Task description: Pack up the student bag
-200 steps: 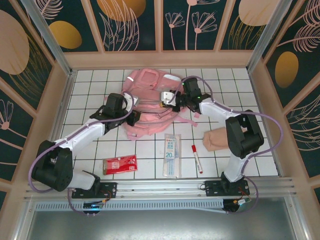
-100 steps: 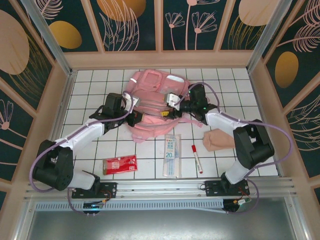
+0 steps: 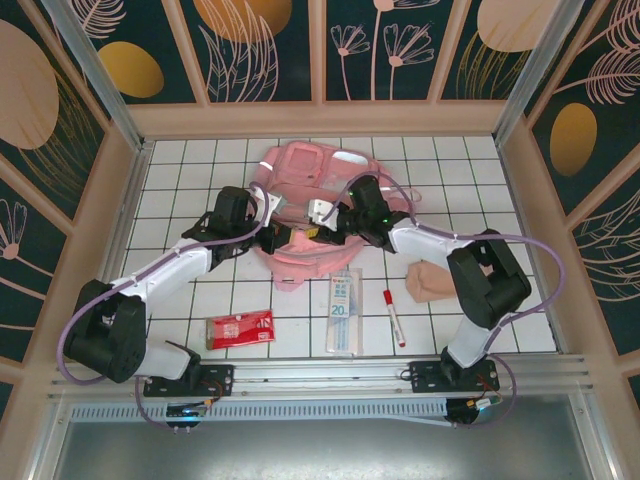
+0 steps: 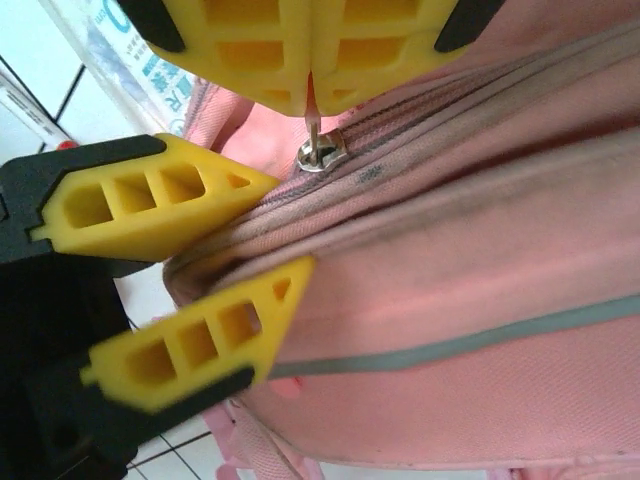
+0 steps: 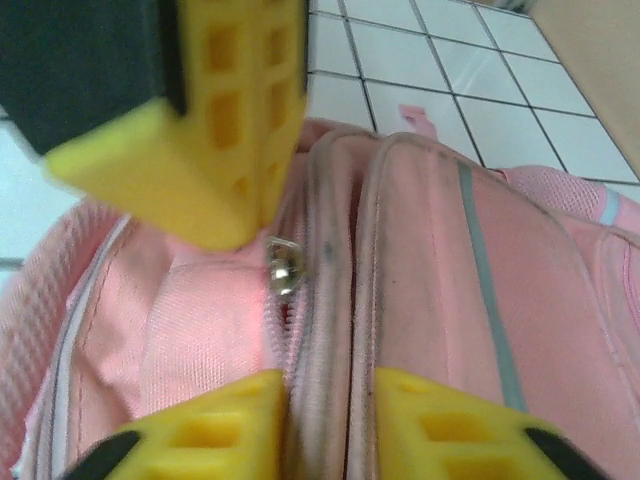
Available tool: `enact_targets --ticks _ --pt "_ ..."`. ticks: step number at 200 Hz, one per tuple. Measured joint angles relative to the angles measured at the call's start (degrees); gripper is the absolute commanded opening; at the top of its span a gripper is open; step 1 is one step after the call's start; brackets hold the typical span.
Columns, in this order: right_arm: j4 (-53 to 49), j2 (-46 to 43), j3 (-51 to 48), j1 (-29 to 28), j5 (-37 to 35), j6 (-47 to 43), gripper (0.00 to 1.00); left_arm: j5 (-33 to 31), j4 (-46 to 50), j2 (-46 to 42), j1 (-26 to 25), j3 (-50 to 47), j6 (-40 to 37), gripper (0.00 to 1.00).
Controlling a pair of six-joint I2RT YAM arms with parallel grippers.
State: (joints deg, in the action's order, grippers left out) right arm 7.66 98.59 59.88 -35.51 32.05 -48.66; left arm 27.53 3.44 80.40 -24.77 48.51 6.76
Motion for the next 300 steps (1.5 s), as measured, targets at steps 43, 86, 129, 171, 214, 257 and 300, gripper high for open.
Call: enact_targets --ticks 43,86,129,171,214,257,300 --pt "-3.48 -0.24 0.39 0.2 -3.34 -4.44 0.0 -7.23 1.07 0.02 -0.02 0.0 -5.33 0.0" --pt "-5.4 -5.84 -2.05 2.89 -3.48 -9.77 0.0 -16.28 1.05 0.5 2.67 -0.39 -9.68 0.0" --pt "-6.6 -11.19 -4.94 6.05 -2.49 -12.98 0.0 -12.81 2.38 3.78 4.24 0.9 -14.49 0.39" --pt "-5.51 -11.32 -6.86 6.23 -1.11 -12.17 0.0 4.7 0.13 2.27 0.55 1.2 -13.99 0.57" --pt "-4.46 -11.32 -6.91 6.23 -0.24 -11.3 0.0 7.02 -1.16 2.16 -1.44 0.98 -14.86 0.46" --pt "-4.52 -11.32 -6.91 6.03 0.09 -10.97 0.0 2.29 -0.2 7.61 -1.97 3.74 -16.06 0.47" --pt "-4.52 -11.32 -6.91 4.55 -1.57 -10.8 0.0 2.25 -0.42 9.14 -1.92 4.68 -16.22 0.46"
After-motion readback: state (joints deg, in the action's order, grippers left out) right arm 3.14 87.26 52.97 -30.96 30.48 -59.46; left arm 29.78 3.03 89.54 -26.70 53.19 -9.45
